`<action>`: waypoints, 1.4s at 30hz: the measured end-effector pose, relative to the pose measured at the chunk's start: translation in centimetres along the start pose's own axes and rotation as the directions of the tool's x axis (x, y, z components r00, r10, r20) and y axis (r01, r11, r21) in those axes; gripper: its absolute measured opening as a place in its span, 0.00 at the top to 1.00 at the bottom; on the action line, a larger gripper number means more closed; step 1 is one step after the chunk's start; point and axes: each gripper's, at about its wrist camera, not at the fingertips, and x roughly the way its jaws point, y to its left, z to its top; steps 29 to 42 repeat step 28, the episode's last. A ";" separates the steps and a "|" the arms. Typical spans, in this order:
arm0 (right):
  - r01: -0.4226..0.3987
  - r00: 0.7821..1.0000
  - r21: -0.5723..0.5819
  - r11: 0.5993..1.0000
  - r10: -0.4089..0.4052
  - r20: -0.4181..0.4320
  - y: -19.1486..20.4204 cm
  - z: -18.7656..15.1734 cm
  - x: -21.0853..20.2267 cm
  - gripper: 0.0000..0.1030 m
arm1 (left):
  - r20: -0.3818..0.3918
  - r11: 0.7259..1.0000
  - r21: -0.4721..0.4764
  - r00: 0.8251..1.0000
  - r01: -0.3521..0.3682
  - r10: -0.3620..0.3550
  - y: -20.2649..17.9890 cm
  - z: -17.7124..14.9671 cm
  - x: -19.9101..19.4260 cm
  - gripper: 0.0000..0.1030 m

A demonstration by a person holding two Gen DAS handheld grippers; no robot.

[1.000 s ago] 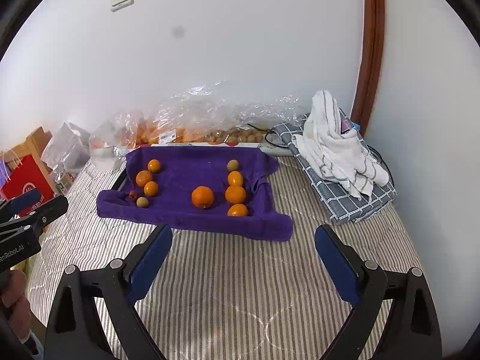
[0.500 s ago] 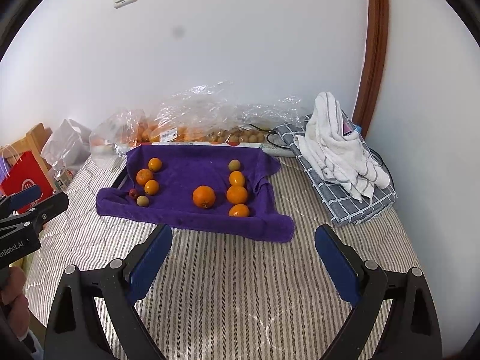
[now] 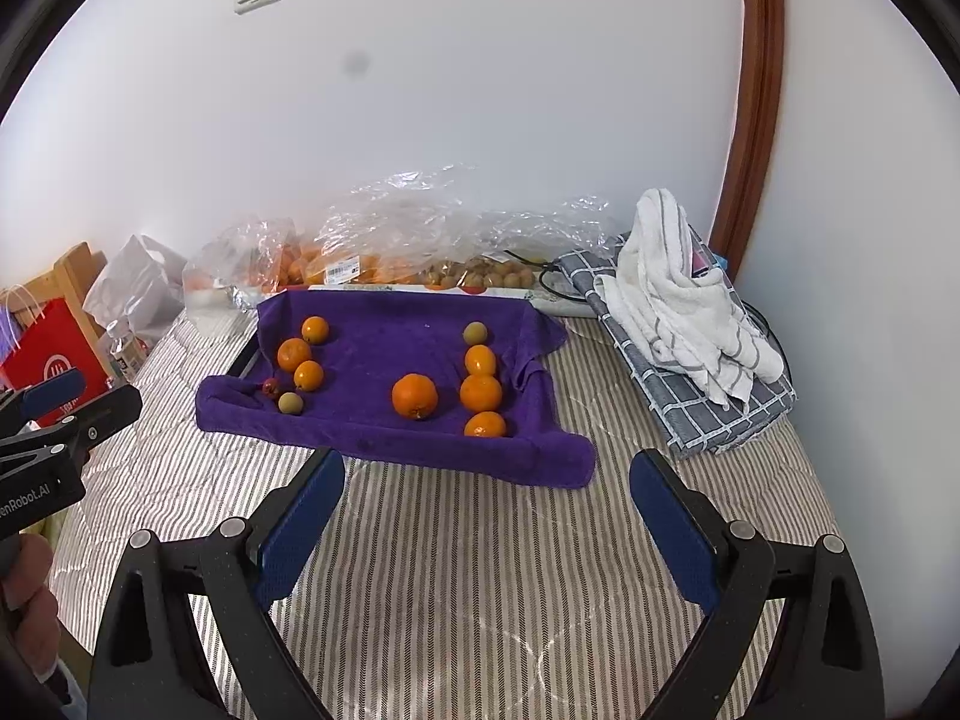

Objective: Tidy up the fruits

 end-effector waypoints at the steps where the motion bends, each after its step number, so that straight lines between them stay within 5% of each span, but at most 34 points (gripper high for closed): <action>1: 0.001 1.000 -0.001 1.000 -0.001 0.001 0.1 0.0 0.0 0.08 | 0.000 1.000 -0.001 1.000 0.000 0.000 0.0 0.0 0.0 0.18; 42: -0.004 1.000 -0.011 1.000 0.004 0.008 0.3 0.3 0.2 0.08 | -0.002 1.000 0.004 1.000 -0.004 0.004 0.1 0.4 0.4 0.17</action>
